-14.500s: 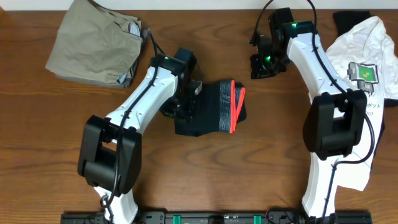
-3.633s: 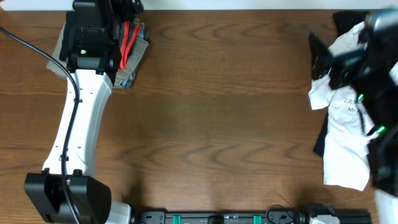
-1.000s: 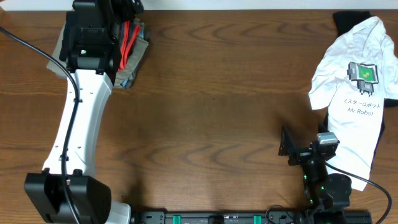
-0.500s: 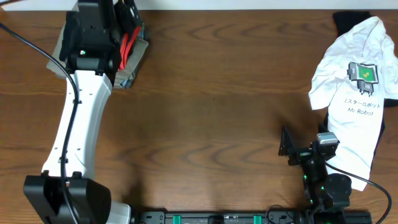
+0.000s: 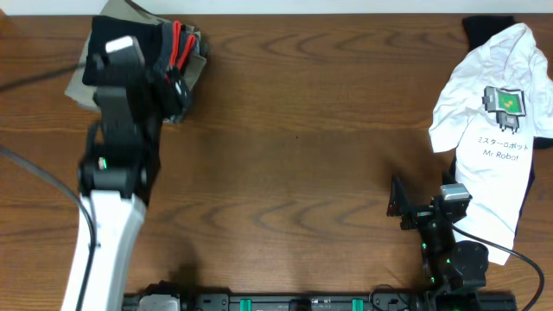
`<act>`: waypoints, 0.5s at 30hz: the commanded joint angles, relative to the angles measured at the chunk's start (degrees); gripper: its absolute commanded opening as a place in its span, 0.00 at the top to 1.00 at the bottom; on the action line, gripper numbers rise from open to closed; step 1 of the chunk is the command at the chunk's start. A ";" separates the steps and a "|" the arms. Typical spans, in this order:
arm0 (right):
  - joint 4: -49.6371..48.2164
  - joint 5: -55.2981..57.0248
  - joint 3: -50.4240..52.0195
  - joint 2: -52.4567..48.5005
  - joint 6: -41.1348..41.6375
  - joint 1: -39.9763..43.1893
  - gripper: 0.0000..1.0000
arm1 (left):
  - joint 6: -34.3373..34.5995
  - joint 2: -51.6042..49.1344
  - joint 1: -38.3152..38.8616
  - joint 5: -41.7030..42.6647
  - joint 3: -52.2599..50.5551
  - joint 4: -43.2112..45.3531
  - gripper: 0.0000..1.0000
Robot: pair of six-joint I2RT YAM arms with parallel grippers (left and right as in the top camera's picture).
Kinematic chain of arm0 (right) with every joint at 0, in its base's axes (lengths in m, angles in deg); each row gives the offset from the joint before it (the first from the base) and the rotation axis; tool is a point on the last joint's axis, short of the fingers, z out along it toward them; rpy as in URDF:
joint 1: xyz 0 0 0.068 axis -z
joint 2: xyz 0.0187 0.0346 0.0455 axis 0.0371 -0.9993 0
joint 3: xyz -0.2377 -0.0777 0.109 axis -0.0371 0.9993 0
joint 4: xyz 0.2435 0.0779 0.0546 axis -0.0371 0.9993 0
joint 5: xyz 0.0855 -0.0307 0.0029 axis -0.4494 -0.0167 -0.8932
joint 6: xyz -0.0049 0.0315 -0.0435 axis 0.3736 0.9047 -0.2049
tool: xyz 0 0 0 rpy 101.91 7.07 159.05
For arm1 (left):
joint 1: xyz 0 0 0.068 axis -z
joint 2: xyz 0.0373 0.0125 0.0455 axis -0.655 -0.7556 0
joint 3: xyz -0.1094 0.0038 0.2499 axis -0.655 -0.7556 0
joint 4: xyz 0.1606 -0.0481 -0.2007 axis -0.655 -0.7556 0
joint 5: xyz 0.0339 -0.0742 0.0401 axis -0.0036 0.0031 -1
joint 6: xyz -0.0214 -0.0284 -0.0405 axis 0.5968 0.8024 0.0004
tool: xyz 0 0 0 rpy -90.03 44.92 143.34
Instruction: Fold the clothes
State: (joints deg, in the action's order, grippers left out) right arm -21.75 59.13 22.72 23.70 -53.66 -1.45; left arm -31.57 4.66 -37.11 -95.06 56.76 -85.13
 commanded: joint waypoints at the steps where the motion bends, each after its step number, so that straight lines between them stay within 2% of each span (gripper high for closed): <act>1: 0.24 0.55 0.09 0.35 -0.33 -0.48 0.01 | -0.46 8.22 -0.15 -0.11 -10.80 4.92 0.02; 5: 0.24 0.55 0.09 0.35 -0.33 -0.48 0.01 | -0.44 18.91 -0.15 -0.09 -24.41 11.82 0.02; 15: 0.24 0.55 0.09 0.35 -0.33 -0.48 0.01 | 0.85 40.94 -0.26 -0.09 -45.29 15.80 0.02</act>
State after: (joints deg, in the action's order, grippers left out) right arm -21.75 59.32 22.70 23.70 -53.64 -1.49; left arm -31.29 41.38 -37.11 -95.10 14.18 -70.11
